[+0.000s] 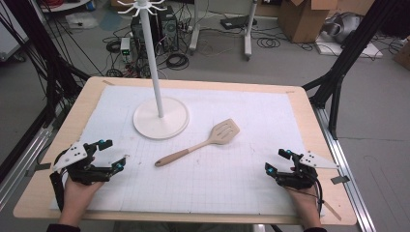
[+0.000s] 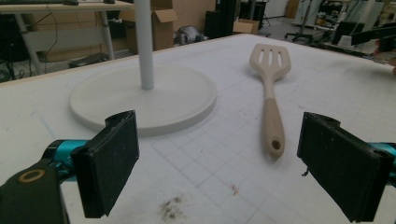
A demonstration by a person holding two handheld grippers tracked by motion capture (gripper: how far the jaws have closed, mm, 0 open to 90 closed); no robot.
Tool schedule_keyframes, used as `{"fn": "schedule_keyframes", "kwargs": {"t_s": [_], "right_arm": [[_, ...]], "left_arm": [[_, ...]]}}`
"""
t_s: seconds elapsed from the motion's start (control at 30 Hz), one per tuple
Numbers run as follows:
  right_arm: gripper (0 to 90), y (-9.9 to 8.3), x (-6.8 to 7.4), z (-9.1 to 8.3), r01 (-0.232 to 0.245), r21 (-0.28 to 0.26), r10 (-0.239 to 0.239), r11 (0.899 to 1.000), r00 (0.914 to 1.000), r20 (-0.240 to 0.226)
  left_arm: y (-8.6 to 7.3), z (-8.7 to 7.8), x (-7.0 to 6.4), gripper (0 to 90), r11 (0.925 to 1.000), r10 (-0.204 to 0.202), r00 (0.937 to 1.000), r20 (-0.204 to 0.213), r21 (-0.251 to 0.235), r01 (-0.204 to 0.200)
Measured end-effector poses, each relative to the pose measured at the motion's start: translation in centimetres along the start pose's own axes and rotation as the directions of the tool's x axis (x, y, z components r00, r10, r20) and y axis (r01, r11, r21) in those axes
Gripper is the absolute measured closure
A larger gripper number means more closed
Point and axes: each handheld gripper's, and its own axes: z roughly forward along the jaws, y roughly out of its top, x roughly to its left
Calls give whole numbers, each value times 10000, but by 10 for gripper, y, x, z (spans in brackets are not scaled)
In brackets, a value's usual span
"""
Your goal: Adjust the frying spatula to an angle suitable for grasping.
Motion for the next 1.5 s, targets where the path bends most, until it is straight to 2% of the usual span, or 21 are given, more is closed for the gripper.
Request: {"fn": "schedule_keyframes", "kwargs": {"t_s": [0.1, 0.17, 0.27, 0.3, 0.33, 0.4, 0.43, 0.53, 0.67, 0.77, 0.83, 0.87, 0.97, 1.1, 1.2, 1.23, 1.27, 1.3, 1.37, 1.4, 1.5], "right_arm": [[147, 0, 0, 0, -16, 20, 16, 10000, 10000, -3], [147, 0, 0, 0, 40, 6, -40, 10000, 10000, 6], [147, 0, 0, 0, 24, 5, -24, 10000, 10000, 5], [147, 0, 0, 0, 11, 8, -11, 10000, 10000, 13], [147, 0, 0, 0, 11, 8, -11, 10000, 10000, 13], [147, 0, 0, 0, -26, 27, 26, 10000, 10000, -17], [147, 0, 0, 0, -26, 27, 26, 10000, 10000, -17], [147, 0, 0, 0, -57, 38, 57, 10000, 10000, -21], [147, 0, 0, 0, -78, 40, 78, 10000, 10000, -39], [147, 0, 0, 0, -89, 66, 89, 9999, 9999, -50], [147, 0, -1, 0, -57, 56, 58, 10000, 10000, -37], [147, 0, -1, 0, -57, 56, 58, 10000, 10000, -37], [147, 0, 0, 1, -79, 71, 79, 9999, 10000, -58], [148, 0, -1, 1, -78, 70, 78, 9999, 10000, -61], [148, 0, -1, 1, -48, 69, 49, 10000, 10000, -80], [147, 0, -1, 1, -112, 87, 112, 9999, 9999, -103], [147, 0, -1, 1, -132, 92, 133, 9999, 9999, -106], [147, 0, -1, 1, -132, 92, 133, 9999, 9999, -106], [148, 0, -1, 1, -137, 103, 138, 9999, 9999, -80], [148, 0, -1, 1, -137, 103, 138, 9999, 9999, -80], [147, 0, -1, 1, -91, 107, 92, 9999, 9999, -103]], "left_arm": [[8, 8, -4, 132, 9999, 63, 9998, 179, 144, -65], [16, 18, -9, 132, 9995, 104, 9989, 463, 291, -118], [20, 24, -10, 132, 9992, 164, 9978, 649, 362, -188], [24, 32, -12, 132, 9989, 147, 9959, 894, 440, -187], [24, 32, -12, 132, 9989, 147, 9959, 894, 440, -187], [30, 47, -14, 132, 9978, 55, 9919, 1270, 647, -138], [30, 47, -14, 132, 9978, 55, 9919, 1270, 647, -138], [37, 67, -18, 132, 9955, 145, 9886, 1496, 899, -282], [42, 80, -24, 133, 9934, 222, 9854, 1691, 1069, -407], [47, 96, -30, 138, 9879, 167, 9806, 1955, 1483, -464], [50, 109, -34, 157, 9824, -126, 9794, 2017, 1851, -255], [50, 109, -34, 157, 9824, -126, 9794, 2017, 1851, -255], [52, 123, -37, 157, 9764, -248, 9779, 2074, 2148, -207], [51, 135, -40, 157, 9762, -192, 9790, 2029, 2152, -254], [51, 144, -43, 161, 9686, 8, 9806, 1958, 2436, -494], [50, 151, -45, 191, 9612, 114, 9793, 2022, 2678, -665], [50, 155, -46, 194, 9581, 93, 9779, 2087, 2781, -684], [50, 155, -46, 194, 9581, 93, 9779, 2087, 2781, -684], [48, 164, -48, 194, 9488, 29, 9779, 2091, 3084, -687], [48, 164, -48, 195, 9488, 29, 9779, 2091, 3084, -687], [46, 172, -50, 195, 9308, 176, 9792, 2021, 3544, -898]]}}
